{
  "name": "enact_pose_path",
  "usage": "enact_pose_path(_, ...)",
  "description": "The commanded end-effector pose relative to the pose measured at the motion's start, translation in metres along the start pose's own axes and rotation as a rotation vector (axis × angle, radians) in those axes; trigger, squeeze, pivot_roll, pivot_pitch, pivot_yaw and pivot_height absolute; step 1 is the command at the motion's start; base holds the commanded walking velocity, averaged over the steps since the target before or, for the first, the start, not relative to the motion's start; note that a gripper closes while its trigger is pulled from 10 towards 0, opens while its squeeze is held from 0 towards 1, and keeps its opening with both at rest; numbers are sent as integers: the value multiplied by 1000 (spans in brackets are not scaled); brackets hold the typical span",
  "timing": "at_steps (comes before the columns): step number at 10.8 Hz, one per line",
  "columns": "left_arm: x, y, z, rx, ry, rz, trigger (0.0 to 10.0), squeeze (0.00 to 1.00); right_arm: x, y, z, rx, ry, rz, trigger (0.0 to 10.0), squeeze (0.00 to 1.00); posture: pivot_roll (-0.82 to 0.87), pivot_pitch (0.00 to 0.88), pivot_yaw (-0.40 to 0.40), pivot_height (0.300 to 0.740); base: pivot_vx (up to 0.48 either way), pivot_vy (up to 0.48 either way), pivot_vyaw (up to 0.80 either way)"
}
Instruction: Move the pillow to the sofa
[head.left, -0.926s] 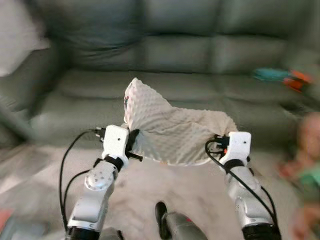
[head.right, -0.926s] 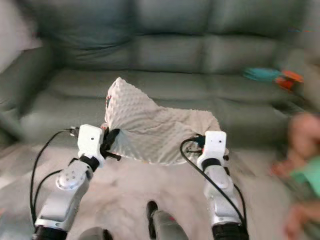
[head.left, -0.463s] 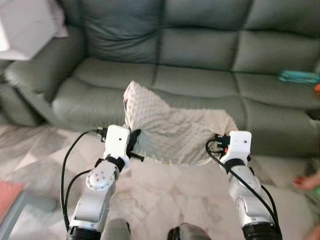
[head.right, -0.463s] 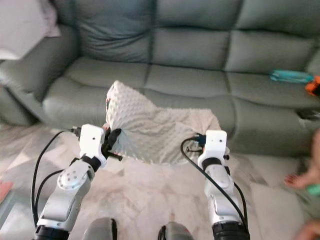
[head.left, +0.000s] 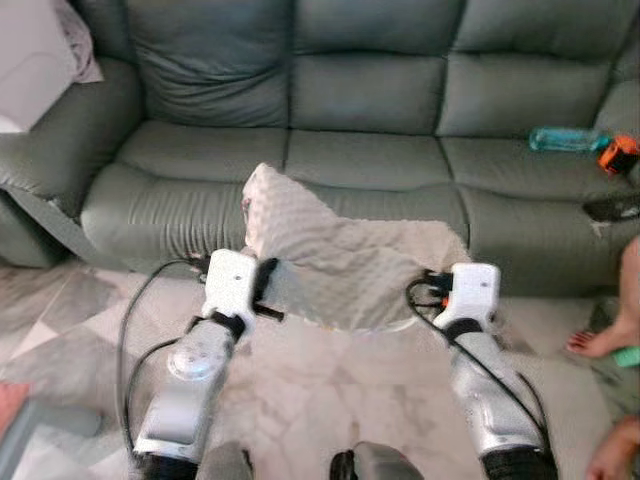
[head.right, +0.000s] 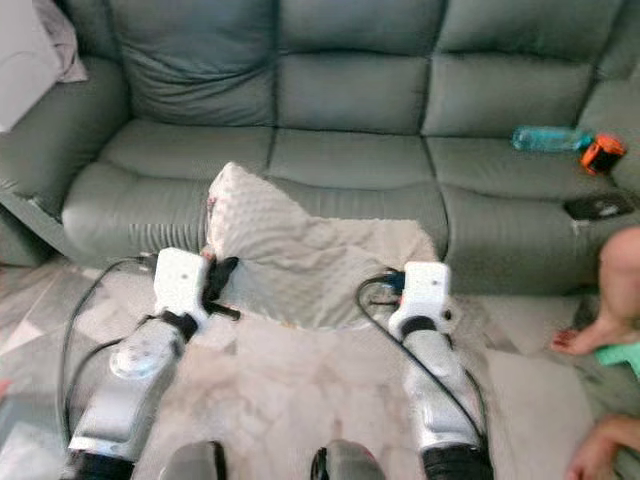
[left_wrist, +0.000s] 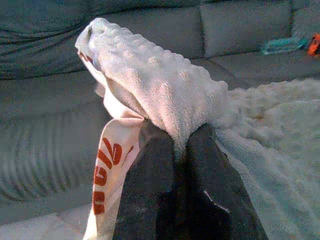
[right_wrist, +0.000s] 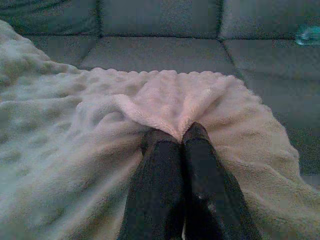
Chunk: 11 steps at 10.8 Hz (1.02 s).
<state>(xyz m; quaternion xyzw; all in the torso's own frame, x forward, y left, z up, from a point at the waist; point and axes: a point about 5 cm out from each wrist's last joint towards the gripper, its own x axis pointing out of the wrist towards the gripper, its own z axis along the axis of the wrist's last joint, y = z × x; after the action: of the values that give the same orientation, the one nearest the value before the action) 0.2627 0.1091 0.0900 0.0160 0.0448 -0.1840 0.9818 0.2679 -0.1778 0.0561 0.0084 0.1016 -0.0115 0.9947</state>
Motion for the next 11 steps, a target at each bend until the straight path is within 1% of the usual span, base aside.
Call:
enact_pose_path(1,0,0,7,14,-27,-15,10000,0,2,5,7,-2,-31,12,10000,0,-1,109,-14,740,0,-398,0)
enact_pose_path(3,0,1,7,18,-24,-14,10000,0,2,5,7,0,-29,9,10000,0,-2,109,-13,740,0,-401,0)
enact_pose_path(4,-1,2,5,34,-21,-4,10000,0,1,5,8,1,-32,8,10000,0,-2,109,-12,740,0,0,0)
enact_pose_path(5,-3,7,2,59,-21,28,10000,0,0,4,10,3,-37,5,10000,0,-3,109,-12,740,0,0,0)
enact_pose_path(6,-13,21,-5,143,-17,137,10000,0,-4,0,13,4,-55,-11,10000,0,-2,110,-10,740,0,0,0)
enact_pose_path(7,-17,26,-7,150,-18,175,10000,0,-7,-1,15,-4,-70,-15,10000,0,-2,110,-10,740,0,0,0)
enact_pose_path(8,-27,34,-12,131,-11,225,10000,0,-15,-5,20,-18,-108,-30,10000,0,3,111,-14,740,0,0,0)
enact_pose_path(9,-35,40,-13,140,-8,260,10000,0,-24,-5,23,-48,-129,-18,10000,0,5,111,-18,740,0,0,0)
enact_pose_path(10,-39,44,-9,120,-21,281,10000,0,-31,-4,26,-77,-144,-12,10000,0,6,111,-21,740,0,0,0)
enact_pose_path(11,-40,46,-4,103,-40,285,10000,0,-36,-2,30,-99,-163,-4,10000,0,6,109,-22,740,0,0,0)
